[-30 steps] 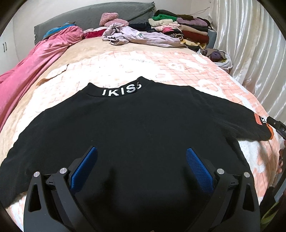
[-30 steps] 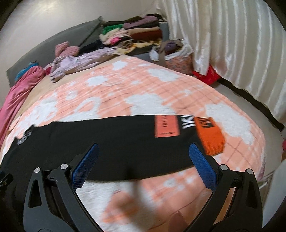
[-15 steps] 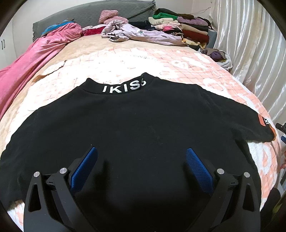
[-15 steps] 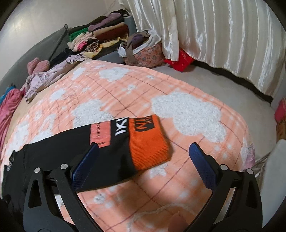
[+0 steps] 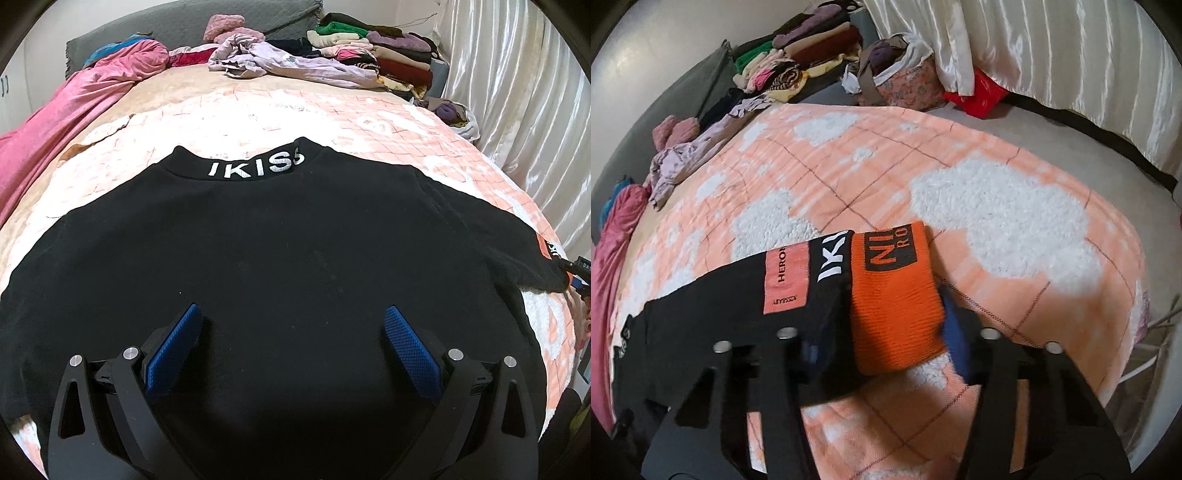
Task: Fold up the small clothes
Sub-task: 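Close the right tool on the orange sleeve cuff, then carry the sleeve across the shirt body toward the left tool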
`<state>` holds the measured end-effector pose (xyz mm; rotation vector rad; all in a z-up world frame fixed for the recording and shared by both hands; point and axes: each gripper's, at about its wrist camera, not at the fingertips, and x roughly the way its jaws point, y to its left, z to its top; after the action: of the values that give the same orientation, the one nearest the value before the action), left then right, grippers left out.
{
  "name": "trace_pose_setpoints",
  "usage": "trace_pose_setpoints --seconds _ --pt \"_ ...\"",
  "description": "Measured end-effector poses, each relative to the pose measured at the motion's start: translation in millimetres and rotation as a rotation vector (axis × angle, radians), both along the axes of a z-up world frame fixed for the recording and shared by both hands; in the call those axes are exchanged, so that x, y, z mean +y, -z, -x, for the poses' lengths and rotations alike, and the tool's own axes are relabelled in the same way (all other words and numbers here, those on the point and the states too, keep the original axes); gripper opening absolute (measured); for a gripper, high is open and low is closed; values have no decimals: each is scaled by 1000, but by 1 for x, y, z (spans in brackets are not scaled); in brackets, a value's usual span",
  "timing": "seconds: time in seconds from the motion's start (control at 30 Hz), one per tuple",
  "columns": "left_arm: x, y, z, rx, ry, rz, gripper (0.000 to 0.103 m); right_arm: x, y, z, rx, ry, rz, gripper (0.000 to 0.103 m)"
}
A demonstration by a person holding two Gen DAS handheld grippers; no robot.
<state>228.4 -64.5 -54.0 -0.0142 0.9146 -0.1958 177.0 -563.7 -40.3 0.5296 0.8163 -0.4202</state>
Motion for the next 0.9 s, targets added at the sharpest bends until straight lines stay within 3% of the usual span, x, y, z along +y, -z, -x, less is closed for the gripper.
trace_pose_setpoints --seconds 0.07,0.17,0.53,0.9 --pt "-1 1 0 1 0 -2 99 4 -4 1 -33 -25 -8 14" --pt "-2 1 1 -1 2 -6 99 16 -18 2 -85 -64 -1 10" --pt "10 -14 5 -11 -6 59 99 103 -80 -20 -267 -326 -25 3" --pt "42 -44 14 -50 -19 78 99 240 -100 -72 -293 -707 -102 3"
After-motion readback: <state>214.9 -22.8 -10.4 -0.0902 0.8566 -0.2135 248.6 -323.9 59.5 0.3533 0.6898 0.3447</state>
